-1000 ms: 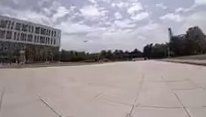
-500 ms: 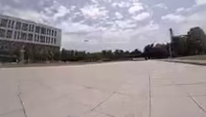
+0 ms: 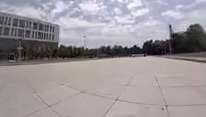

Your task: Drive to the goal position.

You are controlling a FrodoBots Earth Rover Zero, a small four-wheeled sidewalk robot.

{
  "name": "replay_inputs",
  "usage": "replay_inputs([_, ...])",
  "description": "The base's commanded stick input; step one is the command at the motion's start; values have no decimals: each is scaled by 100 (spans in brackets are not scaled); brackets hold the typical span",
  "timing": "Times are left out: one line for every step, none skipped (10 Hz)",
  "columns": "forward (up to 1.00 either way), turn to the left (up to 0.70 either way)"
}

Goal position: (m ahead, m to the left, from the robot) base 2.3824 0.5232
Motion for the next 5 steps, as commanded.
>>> replay_inputs([8, 2])
replay_inputs([8, 2])
replay_inputs([7, 2])
replay_inputs([8, 2])
replay_inputs([8, 2])
